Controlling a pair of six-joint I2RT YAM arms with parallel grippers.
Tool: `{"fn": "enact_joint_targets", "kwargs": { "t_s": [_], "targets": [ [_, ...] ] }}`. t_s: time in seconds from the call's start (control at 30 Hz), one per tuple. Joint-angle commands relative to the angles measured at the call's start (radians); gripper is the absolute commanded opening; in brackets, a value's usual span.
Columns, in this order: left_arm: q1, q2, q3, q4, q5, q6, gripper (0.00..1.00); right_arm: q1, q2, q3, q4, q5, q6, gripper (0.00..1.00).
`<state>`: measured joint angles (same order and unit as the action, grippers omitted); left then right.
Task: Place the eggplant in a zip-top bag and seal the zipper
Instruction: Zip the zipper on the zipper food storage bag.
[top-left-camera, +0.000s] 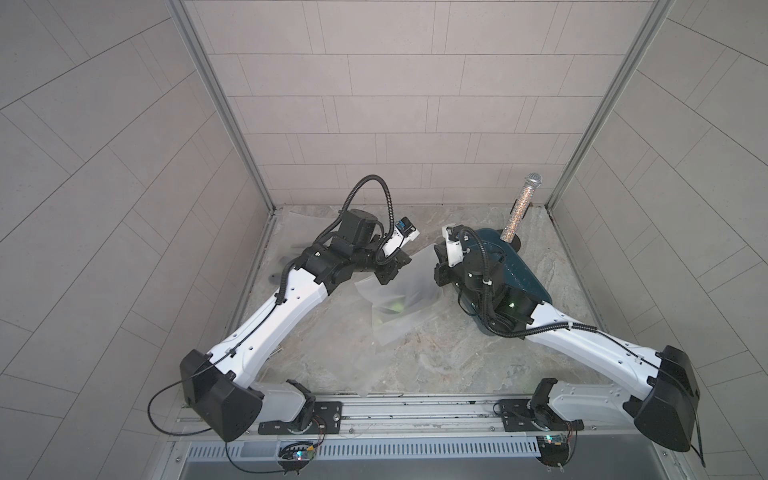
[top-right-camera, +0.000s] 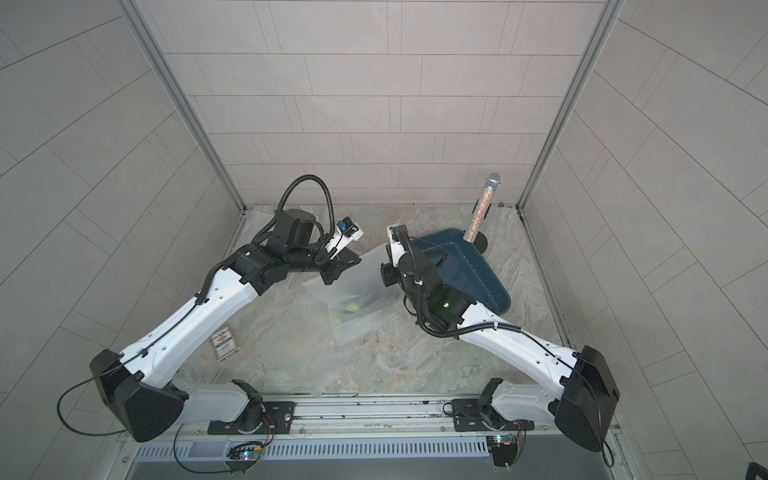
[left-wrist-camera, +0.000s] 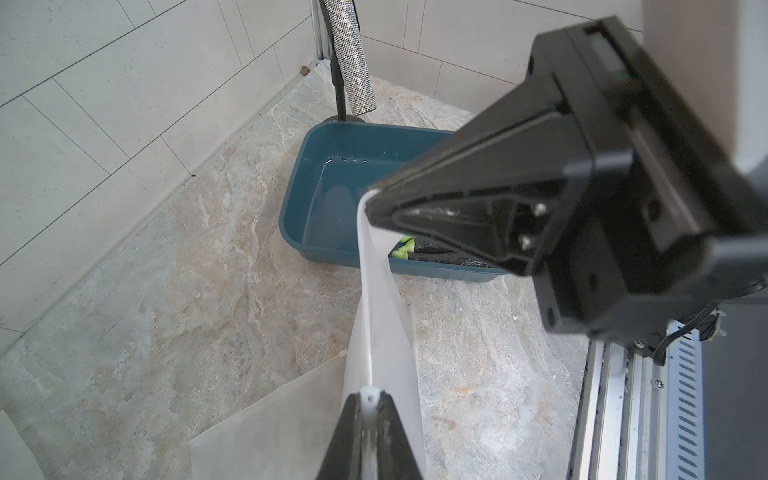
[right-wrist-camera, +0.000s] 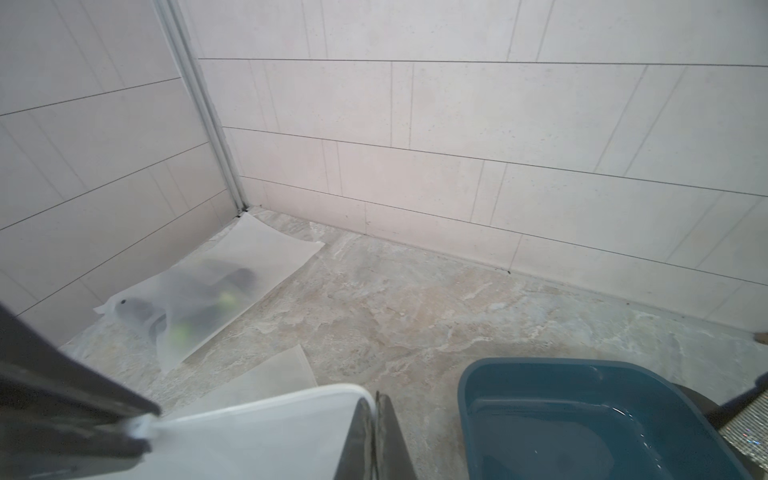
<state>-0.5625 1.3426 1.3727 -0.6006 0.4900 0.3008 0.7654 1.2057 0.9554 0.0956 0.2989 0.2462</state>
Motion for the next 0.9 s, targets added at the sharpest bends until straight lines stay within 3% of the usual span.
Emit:
{"fn": "enact_joint_targets", "kwargs": {
  "t_s": [0.0, 0.4, 0.87],
  "targets": [
    [0.02, -0.038, 0.005, -0.13, -0.05, 0.017, 0.1, -0.081, -0.045, -0.017, -0.051, 0.166, 0.047, 0.0],
    [0.038, -0.053, -0.016, -0.144, -0.141, -0.008, 0.1, -0.177, -0.068, -0.046, -0.094, 0.166, 0.08, 0.0],
    [0.078, -0.075, -0.036, -0.149, -0.182, -0.014, 0.1, -0.21, -0.066, -0.052, -0.101, 0.167, 0.079, 0.0]
  ]
}}
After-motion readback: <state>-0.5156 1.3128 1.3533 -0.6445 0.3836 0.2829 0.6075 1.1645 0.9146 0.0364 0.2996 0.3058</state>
